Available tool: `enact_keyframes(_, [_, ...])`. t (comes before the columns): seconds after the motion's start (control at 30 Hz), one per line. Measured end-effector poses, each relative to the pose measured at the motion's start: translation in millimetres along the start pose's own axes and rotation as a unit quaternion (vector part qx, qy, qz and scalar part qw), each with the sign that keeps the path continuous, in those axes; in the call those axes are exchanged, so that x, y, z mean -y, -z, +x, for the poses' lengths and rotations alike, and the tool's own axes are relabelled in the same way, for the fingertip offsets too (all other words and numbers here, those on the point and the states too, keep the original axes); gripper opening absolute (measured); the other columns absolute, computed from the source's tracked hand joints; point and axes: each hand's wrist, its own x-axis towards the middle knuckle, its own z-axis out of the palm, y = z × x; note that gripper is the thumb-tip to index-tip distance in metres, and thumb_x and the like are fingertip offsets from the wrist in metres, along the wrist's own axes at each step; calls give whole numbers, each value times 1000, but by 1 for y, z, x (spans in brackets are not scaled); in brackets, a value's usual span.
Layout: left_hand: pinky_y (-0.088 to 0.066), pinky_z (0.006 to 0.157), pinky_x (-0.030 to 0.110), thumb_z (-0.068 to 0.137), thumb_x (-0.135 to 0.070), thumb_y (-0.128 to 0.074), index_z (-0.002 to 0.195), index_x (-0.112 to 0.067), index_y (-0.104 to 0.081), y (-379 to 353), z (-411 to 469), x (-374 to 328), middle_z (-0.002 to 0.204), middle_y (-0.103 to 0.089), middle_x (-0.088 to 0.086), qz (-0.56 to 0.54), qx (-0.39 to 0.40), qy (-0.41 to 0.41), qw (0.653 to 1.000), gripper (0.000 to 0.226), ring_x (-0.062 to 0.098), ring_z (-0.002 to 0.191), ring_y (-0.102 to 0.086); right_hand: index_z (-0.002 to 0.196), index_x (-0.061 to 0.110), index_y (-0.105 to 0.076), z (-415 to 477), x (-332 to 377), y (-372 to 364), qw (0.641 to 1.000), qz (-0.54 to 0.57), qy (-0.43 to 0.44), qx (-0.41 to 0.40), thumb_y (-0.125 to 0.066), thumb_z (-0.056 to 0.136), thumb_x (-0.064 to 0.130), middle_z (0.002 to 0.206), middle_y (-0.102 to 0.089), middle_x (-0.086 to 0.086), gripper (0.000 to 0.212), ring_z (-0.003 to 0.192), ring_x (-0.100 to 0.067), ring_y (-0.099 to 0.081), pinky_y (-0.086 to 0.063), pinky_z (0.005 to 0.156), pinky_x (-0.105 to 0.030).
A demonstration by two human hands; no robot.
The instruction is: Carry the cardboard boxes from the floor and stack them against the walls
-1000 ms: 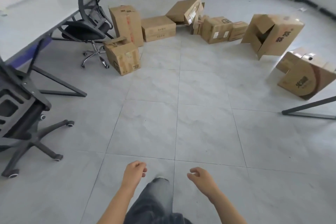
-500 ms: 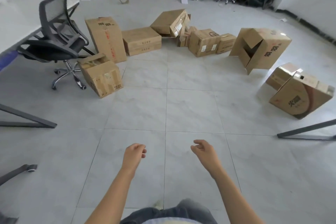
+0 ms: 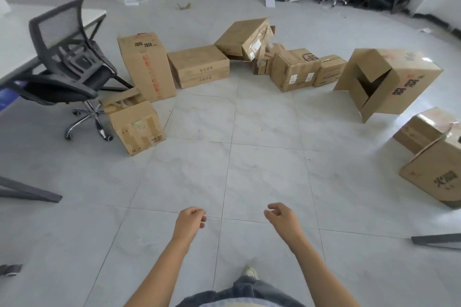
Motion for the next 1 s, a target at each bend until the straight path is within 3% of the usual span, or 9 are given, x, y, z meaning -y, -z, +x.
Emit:
enact_keyframes(0.13, [-39, 62, 24, 92, -13, -50, 74, -11, -59, -29, 27, -44, 78, -62, 4, 25, -2, -16, 1000, 20, 16, 69, -57, 116, 10, -57, 55, 21, 28, 1000, -21, 13, 2, -53, 91, 17, 94, -59, -1, 26, 79, -14, -54, -40, 60, -18])
enact_keyframes(0.33, [-41, 65, 27, 93, -12, -50, 75, -10, -59, -36, 80, -69, 82, -63, 8, -5, -46, 52, 998, 19, 18, 70, -57, 105, 21, -53, 127, 43, 27, 993, -79, 7, 83, -53, 91, 19, 89, -54, 5, 14, 90, -16, -52, -40, 76, -24])
enact_keyframes(0.47, [-41, 65, 28, 93, -10, -50, 79, -6, -59, -33, 144, -98, 80, -63, 9, -45, -73, 76, 993, 17, 19, 69, -57, 116, 12, -57, 200, 88, 25, 992, -94, 26, 83, -52, 92, 17, 98, -55, -2, 26, 91, -16, -52, -37, 74, -22])
enact_keyframes(0.6, [-41, 63, 28, 92, -10, -50, 76, -8, -58, -20, 225, -152, 80, -62, 9, -76, -88, 67, 991, 19, 18, 68, -57, 116, 13, -57, 270, 141, 18, 988, -117, 38, 89, -53, 91, 18, 97, -54, -1, 26, 91, -16, -51, -36, 75, -21])
enact_keyframes(0.77, [-40, 62, 26, 91, -9, -52, 73, -9, -59, 6, 321, -247, 77, -61, 9, -98, -97, 17, 990, 19, 18, 64, -55, 101, 22, -51, 352, 216, 16, 991, -110, 46, 63, -53, 91, 18, 90, -54, 4, 11, 88, -15, -52, -41, 75, -24])
enact_keyframes(1.0, [-39, 62, 26, 90, -9, -52, 74, -9, -60, -7, 402, -307, 74, -62, 7, -97, -57, 45, 993, 18, 18, 64, -56, 119, 12, -56, 427, 265, 6, 989, -122, 12, 78, -52, 92, 20, 99, -56, 0, 29, 91, -14, -52, -36, 74, -20])
